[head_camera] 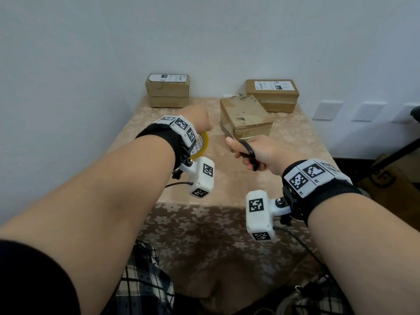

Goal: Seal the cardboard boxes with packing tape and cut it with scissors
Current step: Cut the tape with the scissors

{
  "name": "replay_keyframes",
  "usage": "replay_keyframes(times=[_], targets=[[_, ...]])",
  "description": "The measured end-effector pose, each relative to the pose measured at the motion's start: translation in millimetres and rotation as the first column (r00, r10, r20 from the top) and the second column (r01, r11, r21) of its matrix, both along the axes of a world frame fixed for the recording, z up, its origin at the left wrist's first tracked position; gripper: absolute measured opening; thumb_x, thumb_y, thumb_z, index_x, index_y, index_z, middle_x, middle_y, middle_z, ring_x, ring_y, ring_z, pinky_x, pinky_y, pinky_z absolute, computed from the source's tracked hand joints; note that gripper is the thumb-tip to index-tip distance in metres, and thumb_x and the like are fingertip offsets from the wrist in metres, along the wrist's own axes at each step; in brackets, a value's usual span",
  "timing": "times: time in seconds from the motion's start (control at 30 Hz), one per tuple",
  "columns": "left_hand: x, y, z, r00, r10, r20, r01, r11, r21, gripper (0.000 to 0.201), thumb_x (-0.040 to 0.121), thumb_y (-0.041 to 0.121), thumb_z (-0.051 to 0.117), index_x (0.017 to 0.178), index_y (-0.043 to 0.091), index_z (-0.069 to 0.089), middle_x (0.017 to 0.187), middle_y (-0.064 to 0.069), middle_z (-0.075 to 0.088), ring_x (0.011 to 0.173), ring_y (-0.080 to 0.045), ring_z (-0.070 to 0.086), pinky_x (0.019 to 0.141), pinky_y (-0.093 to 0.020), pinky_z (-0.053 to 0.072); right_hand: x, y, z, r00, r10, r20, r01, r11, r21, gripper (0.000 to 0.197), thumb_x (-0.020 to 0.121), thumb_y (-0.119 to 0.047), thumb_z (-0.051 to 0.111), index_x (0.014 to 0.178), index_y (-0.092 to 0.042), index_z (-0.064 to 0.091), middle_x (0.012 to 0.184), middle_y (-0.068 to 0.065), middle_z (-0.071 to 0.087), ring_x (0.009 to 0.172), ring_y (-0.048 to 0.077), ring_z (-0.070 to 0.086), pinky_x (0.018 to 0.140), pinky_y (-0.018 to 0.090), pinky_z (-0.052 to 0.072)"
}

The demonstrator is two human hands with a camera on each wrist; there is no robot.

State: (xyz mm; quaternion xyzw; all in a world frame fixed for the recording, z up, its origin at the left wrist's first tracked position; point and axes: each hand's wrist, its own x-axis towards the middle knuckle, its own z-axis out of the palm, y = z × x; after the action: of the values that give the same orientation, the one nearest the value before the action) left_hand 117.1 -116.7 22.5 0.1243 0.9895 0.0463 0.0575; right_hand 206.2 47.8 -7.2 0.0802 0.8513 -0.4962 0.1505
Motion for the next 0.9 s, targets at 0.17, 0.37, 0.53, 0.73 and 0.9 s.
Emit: replay_keyframes(times=[0.17,0.37,0.53,0.73,0.9], targets=[[1.1,1.3,-2.5,0.999,-0.003,-0.049,0.001,1.000,-0.022,0.041,0.095,0.037,0.051,0.115,0.002,0.064,0.114,-0.012,0.065,0.105,-0.026,0.060,0.091,-0.037,0.049,0.9,0.4,-1.6,1.000,0.000,-0.012,0.000,1.000,0.016,0.054,0.080,-0.060,0.064,0.084,-0.006,0.064,0.051,-0.001,0.050,0.045,0.014,0.042,0.036,0.016,0.026],[1.7,-0.9,-4.2,0.998,-0.009,-0.060,0.009,1.000,-0.007,0.036,0.094,0.034,0.052,0.105,0.002,0.067,0.104,-0.012,0.068,0.096,-0.027,0.063,0.079,-0.034,0.050,0.1,-0.4,-0.9,1.000,0.007,-0.010,-0.007,0.999,0.038,0.054,0.080,-0.059,0.064,0.083,-0.006,0.063,0.051,0.000,0.050,0.043,0.013,0.043,0.035,0.015,0.025],[3.0,-7.1,-5.2,0.997,0.011,-0.074,-0.007,0.999,0.049,0.032,0.093,0.030,0.052,0.097,0.002,0.068,0.096,-0.012,0.068,0.090,-0.027,0.064,0.068,-0.031,0.045,1.1,6.3,-3.8,0.999,0.040,0.012,-0.041,0.993,0.106,0.059,0.082,-0.062,0.059,0.090,-0.004,0.064,0.049,0.000,0.054,0.044,0.013,0.047,0.033,0.015,0.026],[5.5,-17.6,-10.7,0.995,0.040,-0.095,-0.020,0.978,0.206,0.025,0.092,0.030,0.053,0.081,0.010,0.063,0.078,-0.007,0.060,0.073,-0.023,0.056,0.068,-0.033,0.046,-0.5,2.5,-2.3,0.996,0.058,0.067,-0.068,0.986,0.151,0.053,0.081,-0.060,0.063,0.087,-0.007,0.062,0.049,-0.002,0.056,0.030,0.005,0.044,0.033,0.014,0.030],[8.4,-25.2,-12.5,0.988,0.055,-0.141,-0.015,0.964,0.267,0.027,0.092,0.030,0.054,0.082,0.007,0.065,0.079,-0.007,0.065,0.077,-0.025,0.061,0.065,-0.031,0.045,-1.4,-1.1,-12.3,0.984,0.090,0.155,-0.134,0.944,0.300,0.054,0.071,-0.060,0.073,0.079,-0.007,0.061,0.056,0.004,0.059,0.043,0.016,0.051,0.047,0.022,0.040]])
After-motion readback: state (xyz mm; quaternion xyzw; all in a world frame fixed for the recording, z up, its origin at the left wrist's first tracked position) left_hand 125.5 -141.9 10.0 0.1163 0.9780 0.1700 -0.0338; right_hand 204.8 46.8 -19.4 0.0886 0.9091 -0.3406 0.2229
